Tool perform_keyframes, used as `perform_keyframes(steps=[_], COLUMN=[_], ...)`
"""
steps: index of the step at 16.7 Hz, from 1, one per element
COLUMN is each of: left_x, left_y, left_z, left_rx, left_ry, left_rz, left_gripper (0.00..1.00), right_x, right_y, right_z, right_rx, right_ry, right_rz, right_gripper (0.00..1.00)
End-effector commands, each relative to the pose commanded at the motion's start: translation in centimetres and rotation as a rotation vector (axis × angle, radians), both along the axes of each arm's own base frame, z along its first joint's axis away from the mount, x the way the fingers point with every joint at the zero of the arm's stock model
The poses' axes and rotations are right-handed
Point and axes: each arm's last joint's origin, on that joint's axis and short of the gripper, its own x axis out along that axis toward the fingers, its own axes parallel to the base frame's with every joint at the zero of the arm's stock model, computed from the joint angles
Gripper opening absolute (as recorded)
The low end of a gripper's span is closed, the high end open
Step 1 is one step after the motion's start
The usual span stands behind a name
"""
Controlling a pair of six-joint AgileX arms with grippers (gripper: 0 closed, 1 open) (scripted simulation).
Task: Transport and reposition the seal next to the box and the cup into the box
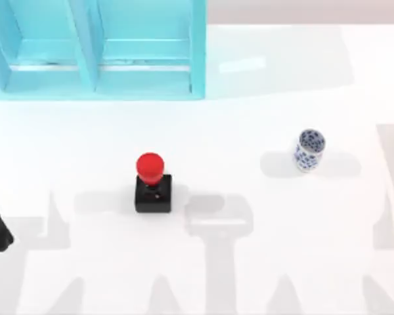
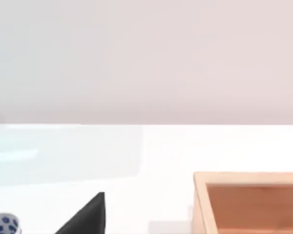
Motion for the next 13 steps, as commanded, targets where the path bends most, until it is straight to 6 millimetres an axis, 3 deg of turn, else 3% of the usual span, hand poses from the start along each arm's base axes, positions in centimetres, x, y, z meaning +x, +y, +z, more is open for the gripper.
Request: perform_keyframes(steps=[3,6,9,13], left_x=[0.0,0.0,0.0,0.0], left_y=[0.0,0.0,0.0,0.0], left_z=[0.0,0.0,0.0,0.0], left_rx=[0.000,0.000,0.000,0.000], left_ry=[0.000,0.000,0.000,0.000], left_rz=[0.000,0.000,0.000,0.000], left_gripper=[1.00,1.00,1.00,1.00], right_x=[0.0,-0.1,0.0,1.1], right_y=[0.0,0.3,0.8,2.2], right_z=[0.2,2.1,5.9,13.4], right_rx=[0.001,0.020,0.056,0.125], right_ry=[0.001,0.013,0.048,0.119], right_rz=[0.001,0.017,0.046,0.104], right_gripper=[1.00,1.00,1.00,1.00])
